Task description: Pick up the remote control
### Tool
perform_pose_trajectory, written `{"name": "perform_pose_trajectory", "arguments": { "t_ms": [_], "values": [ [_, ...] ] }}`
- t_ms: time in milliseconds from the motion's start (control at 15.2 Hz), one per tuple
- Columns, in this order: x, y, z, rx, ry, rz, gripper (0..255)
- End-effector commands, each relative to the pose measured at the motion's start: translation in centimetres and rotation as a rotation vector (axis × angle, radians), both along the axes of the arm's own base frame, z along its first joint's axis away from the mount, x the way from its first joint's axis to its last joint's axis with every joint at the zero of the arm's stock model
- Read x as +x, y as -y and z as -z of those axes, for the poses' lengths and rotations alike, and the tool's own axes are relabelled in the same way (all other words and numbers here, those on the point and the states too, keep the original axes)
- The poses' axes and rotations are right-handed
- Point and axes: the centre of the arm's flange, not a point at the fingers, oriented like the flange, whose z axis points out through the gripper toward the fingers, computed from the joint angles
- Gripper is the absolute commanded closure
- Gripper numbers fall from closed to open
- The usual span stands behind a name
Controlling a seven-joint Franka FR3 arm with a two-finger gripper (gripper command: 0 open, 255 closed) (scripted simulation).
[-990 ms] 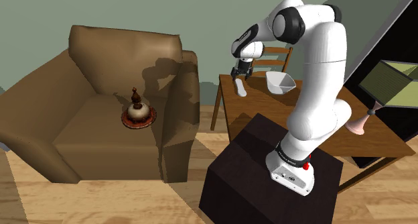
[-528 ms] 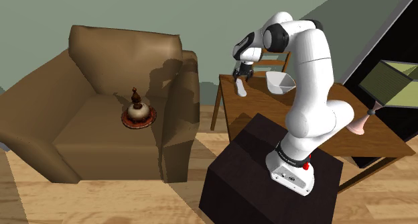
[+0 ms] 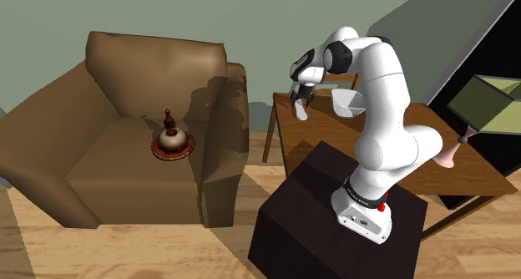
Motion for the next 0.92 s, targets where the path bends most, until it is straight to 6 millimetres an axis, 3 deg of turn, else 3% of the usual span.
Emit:
{"name": "perform_pose_trajectory", "arguments": {
  "t_ms": [0,132,198,858],
  "values": [
    [-0.08,0.08,1.12,0.0,0.0,0.0,0],
    [-0.08,0.08,1.42,0.0,0.0,0.0,0],
    [-0.12,0.1,1.49,0.0,0.0,0.0,255],
    [-0.08,0.08,0.89,0.0,0.0,0.0,255]
  ]
}}
